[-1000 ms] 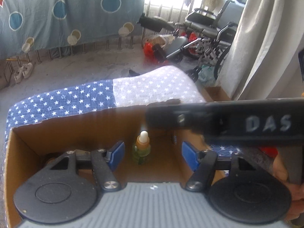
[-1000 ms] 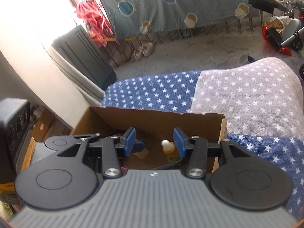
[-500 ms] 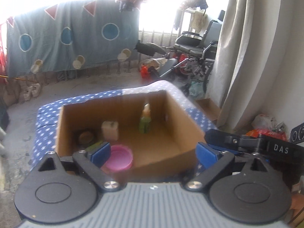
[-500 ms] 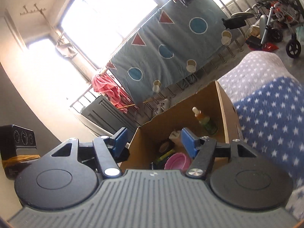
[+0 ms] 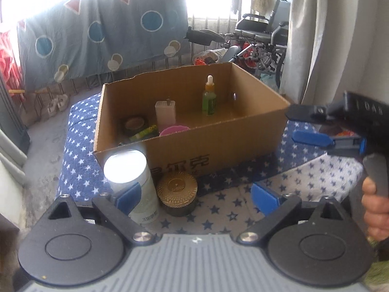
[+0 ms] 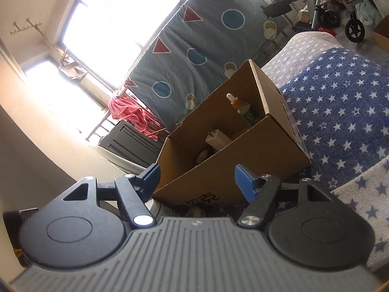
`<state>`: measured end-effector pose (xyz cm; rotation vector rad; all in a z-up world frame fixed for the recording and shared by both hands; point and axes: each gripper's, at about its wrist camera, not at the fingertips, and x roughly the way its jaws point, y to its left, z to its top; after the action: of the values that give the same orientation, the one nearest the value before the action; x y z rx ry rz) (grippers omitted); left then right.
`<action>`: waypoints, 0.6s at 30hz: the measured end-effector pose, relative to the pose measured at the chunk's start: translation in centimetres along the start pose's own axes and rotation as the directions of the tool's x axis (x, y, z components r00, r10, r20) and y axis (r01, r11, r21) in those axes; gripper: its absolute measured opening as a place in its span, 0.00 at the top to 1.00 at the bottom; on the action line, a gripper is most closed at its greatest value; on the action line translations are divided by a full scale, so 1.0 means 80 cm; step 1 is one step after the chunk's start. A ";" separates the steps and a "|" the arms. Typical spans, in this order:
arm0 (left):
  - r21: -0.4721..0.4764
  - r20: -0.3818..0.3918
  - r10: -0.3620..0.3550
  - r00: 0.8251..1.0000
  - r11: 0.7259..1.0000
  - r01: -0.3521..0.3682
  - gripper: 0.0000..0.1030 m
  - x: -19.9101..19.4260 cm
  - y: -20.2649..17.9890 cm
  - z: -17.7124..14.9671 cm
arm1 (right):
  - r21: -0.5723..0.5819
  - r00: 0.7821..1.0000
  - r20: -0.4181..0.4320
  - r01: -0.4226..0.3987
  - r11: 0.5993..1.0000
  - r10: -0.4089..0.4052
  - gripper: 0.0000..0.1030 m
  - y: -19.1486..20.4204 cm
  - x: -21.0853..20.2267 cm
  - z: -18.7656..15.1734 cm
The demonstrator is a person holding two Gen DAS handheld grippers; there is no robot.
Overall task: Organize rigid objects
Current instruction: 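Move the right gripper back out to the gold-lidded round jar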
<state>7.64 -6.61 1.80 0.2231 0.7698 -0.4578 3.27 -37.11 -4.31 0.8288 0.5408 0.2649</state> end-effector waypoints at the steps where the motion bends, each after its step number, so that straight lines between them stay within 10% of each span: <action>1: 0.031 0.003 0.016 1.000 0.999 -0.016 0.05 0.004 -0.004 -0.003 | 0.002 1.000 -0.012 0.000 1.000 0.000 0.34 -0.001 0.005 -0.003; 12: 0.105 -0.075 0.033 0.997 0.994 -0.025 0.39 0.068 0.002 -0.040 | -0.002 0.966 -0.254 -0.057 0.998 0.055 0.41 0.003 0.130 -0.027; 18: 0.059 -0.099 0.021 0.995 0.998 -0.016 0.41 0.096 0.013 -0.049 | 0.009 0.937 -0.347 -0.044 0.999 0.045 0.53 -0.003 0.188 -0.040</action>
<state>10.56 -6.74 -6.38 0.3086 0.8516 -0.4543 14.04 -28.89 -11.52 0.7995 0.8543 0.4583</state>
